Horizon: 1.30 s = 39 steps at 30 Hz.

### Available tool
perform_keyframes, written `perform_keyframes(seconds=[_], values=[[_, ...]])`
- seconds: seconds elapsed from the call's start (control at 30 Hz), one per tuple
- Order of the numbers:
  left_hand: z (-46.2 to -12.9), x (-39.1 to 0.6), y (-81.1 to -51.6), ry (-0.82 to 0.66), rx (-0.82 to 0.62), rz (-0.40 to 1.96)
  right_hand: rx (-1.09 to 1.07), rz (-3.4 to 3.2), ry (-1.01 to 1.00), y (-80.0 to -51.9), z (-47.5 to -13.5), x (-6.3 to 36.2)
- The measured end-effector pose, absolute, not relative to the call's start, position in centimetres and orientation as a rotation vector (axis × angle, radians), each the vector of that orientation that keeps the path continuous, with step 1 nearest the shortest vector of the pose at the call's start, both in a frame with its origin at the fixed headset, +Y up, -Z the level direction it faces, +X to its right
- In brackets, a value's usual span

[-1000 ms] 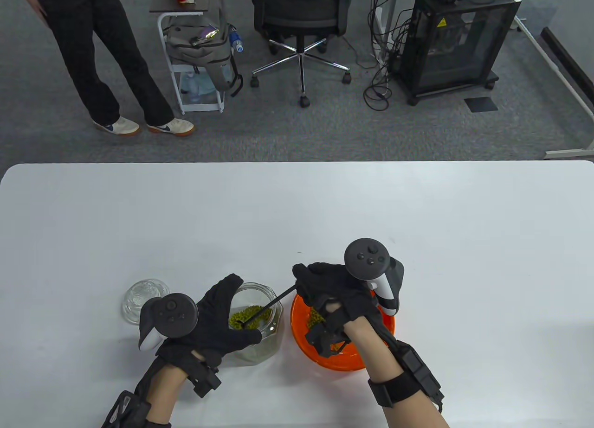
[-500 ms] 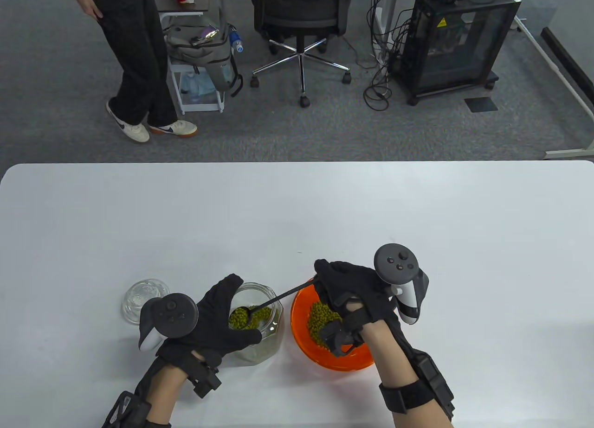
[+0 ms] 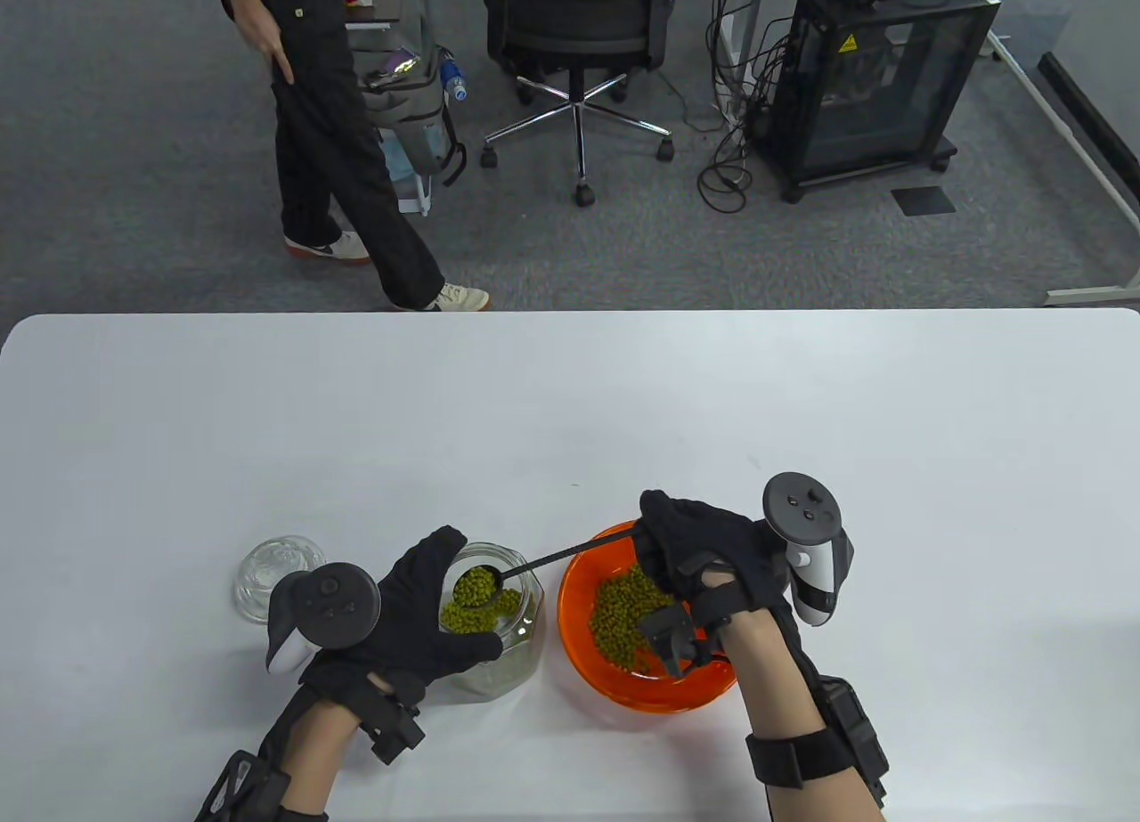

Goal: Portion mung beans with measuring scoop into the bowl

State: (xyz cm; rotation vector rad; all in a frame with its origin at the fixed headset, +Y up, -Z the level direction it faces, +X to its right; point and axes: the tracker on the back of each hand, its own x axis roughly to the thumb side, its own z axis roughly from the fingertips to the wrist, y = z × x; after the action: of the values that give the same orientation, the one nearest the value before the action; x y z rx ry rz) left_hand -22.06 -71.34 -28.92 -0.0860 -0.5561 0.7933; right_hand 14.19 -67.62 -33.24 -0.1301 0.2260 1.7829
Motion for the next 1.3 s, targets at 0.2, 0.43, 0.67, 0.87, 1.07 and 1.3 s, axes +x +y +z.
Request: perform_keyframes(seconds=[0.2,0.43,0.67,0.87,1.07,1.3], values=[[-28.9,-22.1,-71.3,-0.556,-0.086,0.793,-0.125,1.745,0.23,-67.5,-33.1,15.0],[-28.9,-22.0,-71.4,-0.556,-0.086,0.793,-0.109,1.698,0.214,-66.9,-32.7,16.5],[-28.9,-22.1,-71.4,-0.555,-0.085,0.792,-0.117,1.681,0.183,-66.1,-32.3,18.4],[-28.9,-22.1,-71.4,-0.555,-0.088,0.79,-0.142,1.677,0.157,-66.4,-31.9,21.0],[-28.9,-22.1,-71.4,-0.554,-0.088,0.791,-0.183,1.674,0.153,-67.3,-31.6,23.9],[-28.9,-22.1,-71.4,-0.554,-0.088,0.792,-0.229,1.673,0.137,-68.1,-31.0,27.0]])
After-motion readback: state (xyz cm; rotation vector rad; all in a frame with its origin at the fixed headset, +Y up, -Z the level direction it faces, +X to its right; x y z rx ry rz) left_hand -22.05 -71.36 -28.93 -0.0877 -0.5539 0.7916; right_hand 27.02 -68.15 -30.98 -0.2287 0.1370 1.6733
